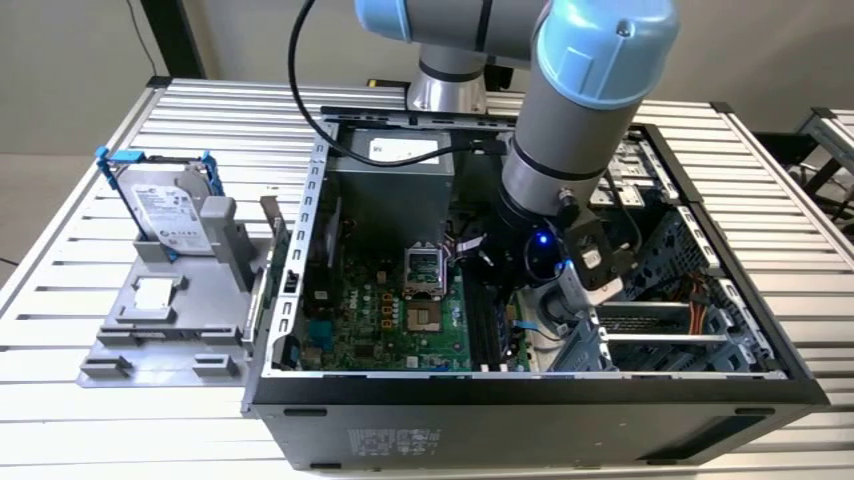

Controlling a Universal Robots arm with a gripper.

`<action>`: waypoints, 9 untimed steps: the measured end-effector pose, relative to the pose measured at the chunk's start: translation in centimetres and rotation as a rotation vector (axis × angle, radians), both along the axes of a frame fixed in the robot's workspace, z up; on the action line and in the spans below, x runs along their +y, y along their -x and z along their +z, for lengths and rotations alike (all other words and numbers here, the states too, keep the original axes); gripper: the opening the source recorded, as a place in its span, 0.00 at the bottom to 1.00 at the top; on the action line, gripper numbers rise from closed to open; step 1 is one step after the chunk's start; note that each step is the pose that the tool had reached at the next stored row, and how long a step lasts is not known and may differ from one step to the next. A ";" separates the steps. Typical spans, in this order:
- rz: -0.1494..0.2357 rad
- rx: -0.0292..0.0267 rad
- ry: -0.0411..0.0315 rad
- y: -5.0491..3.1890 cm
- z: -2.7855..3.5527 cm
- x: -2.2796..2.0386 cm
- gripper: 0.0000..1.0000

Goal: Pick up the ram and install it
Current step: 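Insert the ram into the slot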

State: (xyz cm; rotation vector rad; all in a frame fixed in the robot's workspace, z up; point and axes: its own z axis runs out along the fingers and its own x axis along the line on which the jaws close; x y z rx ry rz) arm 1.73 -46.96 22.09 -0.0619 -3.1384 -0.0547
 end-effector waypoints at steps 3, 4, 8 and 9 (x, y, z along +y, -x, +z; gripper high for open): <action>0.003 0.0000 -0.0003 0.00 -0.01 -0.02 0.00; 0.005 0.0000 -0.0004 -0.01 -0.01 -0.02 0.00; 0.026 0.0000 -0.0004 0.00 -0.01 -0.07 0.00; 0.032 0.0000 -0.0004 0.00 -0.01 -0.07 0.00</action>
